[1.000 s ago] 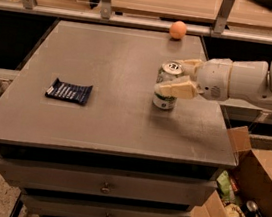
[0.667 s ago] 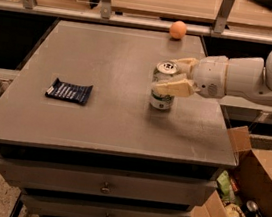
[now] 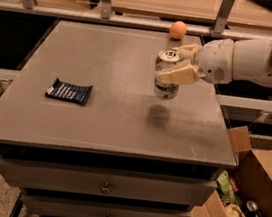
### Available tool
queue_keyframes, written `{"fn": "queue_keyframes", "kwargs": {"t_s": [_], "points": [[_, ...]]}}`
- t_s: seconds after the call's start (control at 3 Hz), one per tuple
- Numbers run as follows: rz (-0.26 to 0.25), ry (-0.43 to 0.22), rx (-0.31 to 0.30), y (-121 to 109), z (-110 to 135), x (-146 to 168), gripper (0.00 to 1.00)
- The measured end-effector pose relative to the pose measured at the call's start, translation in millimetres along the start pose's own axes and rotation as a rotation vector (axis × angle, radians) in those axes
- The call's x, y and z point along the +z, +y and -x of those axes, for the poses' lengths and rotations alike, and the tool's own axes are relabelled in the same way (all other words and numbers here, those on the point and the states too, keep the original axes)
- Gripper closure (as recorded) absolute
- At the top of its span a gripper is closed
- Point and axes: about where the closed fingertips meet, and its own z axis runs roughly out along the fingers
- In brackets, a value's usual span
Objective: Pick 7up can
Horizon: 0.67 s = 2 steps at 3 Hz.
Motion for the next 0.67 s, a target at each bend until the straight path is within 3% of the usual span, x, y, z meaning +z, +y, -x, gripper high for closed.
{"fn": "queue_keyframes", "kwargs": {"t_s": [0.33,0.67], "points": [[-0.032,-0.049,-0.03,-27.3,23.4,-46.9,1.0],[-0.035,-0.053,-0.035,-29.0,26.8,-48.9,1.0]]}}
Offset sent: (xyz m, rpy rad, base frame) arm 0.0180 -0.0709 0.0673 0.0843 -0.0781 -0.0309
